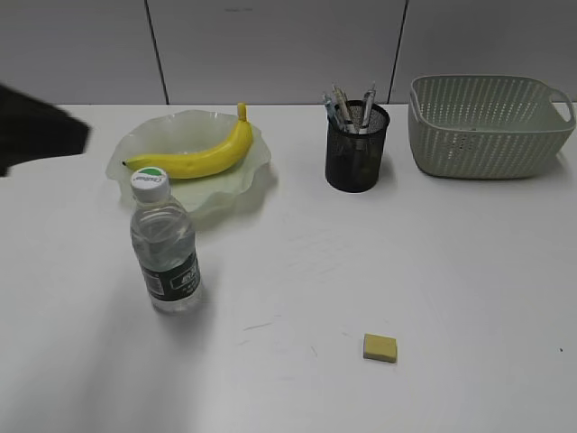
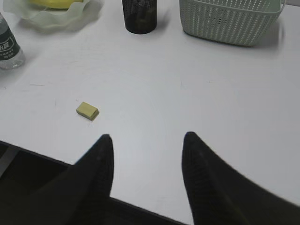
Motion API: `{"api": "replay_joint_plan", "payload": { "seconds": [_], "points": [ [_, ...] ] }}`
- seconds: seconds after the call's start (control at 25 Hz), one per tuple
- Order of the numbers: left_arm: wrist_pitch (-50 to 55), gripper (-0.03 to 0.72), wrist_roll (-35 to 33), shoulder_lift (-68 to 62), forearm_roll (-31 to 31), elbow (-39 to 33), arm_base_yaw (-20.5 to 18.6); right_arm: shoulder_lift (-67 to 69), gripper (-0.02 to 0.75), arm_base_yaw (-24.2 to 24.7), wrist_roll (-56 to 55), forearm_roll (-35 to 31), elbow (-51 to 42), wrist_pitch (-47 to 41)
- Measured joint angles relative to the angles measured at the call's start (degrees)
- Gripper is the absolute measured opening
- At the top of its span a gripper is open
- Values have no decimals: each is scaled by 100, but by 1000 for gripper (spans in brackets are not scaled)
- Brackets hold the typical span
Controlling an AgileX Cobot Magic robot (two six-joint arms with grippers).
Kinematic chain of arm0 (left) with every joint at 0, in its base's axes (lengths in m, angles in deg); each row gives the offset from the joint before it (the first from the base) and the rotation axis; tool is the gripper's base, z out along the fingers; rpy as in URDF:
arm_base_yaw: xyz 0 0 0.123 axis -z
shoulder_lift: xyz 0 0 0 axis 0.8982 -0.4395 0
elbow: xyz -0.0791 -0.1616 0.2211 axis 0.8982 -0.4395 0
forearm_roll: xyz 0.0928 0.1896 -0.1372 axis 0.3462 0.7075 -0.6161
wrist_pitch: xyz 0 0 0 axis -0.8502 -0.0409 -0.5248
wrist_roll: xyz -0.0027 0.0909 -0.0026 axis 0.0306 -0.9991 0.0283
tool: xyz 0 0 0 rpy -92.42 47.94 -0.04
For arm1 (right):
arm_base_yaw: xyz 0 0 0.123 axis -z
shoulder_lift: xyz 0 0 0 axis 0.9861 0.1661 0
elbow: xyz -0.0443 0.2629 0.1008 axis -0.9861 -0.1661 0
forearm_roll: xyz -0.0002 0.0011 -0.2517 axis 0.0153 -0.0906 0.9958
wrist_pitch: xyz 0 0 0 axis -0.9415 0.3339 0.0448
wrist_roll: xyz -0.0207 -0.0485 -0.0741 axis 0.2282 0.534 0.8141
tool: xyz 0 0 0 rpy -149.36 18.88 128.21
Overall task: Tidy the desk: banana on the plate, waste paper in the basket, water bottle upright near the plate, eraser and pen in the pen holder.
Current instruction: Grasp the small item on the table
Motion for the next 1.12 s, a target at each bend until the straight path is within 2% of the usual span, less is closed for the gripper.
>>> {"api": "replay_joint_plan", "payload": {
  "seconds": [0.08,0.12,0.24,0.36,0.44,0.56,0.72,1.12],
  "points": [
    [-121,227,-421,-781,0,531,696,1,377,0,0,-4,0,-6],
    [-164,230,-508,-1220,219,836,1146,1,374,0,0,-12,0,-6],
    [-182,241,-618,-2556,1330,1642,2517,1,372,0,0,-12,0,-6],
    [-145,255,-662,-3723,2121,2189,3437,1,371,0,0,-12,0,-6],
    [-116,276,-662,-4400,2284,2477,3769,1,367,0,0,-12,0,-10],
    [-111,335,-662,-5042,2349,2756,3984,1,358,0,-12,-12,0,-10],
    [-251,417,-662,-5564,2202,3005,4010,1,350,0,-18,-12,0,-10],
    [-634,435,-699,-6195,2020,3124,4040,1,350,0,-18,-16,0,-24]
  ]
}}
